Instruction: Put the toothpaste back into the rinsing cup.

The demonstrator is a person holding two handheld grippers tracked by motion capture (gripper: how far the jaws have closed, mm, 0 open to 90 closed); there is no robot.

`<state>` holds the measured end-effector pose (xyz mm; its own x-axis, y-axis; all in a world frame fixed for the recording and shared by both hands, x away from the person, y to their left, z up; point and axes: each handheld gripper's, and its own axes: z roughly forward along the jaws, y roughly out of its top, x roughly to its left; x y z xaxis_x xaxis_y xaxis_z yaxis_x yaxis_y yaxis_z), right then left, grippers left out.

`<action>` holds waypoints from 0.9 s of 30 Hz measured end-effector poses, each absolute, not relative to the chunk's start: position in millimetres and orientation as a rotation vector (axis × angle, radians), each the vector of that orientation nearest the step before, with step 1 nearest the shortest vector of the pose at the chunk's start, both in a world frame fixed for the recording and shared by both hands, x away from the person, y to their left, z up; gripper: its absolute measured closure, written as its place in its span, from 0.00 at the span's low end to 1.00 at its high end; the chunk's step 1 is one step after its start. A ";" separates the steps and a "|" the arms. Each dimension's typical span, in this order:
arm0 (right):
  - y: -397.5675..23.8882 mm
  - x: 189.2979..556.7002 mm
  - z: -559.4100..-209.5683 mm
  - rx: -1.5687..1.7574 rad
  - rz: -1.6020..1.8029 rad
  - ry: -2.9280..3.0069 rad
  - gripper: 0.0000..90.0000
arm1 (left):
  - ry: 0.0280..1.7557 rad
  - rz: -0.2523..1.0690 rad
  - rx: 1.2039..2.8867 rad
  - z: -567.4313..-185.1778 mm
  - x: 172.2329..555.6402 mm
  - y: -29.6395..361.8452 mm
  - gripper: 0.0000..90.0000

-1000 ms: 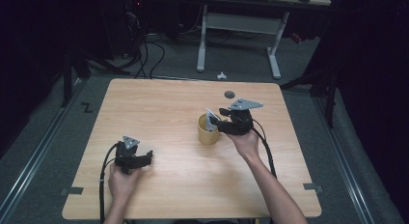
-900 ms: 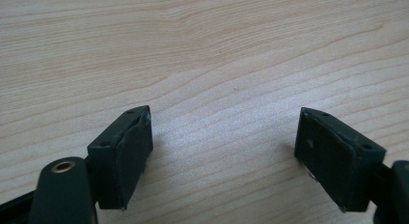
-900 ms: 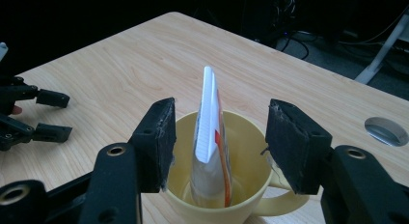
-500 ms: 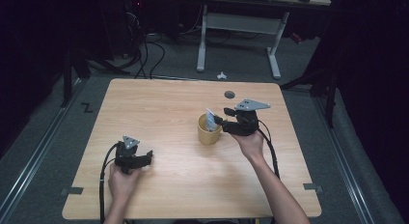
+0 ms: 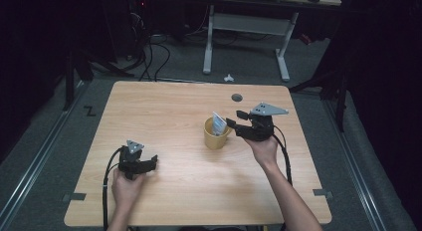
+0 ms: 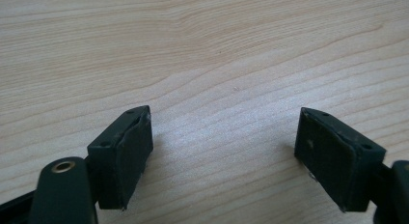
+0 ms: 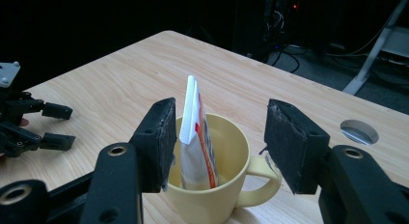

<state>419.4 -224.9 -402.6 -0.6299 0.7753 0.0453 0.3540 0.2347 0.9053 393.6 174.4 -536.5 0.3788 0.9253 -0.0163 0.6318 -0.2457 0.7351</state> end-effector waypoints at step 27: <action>-247.0 407.8 -401.2 1.065 1.362 2.065 0.52 | 1.337 0.567 1.977 -536.5 393.6 174.3 0.24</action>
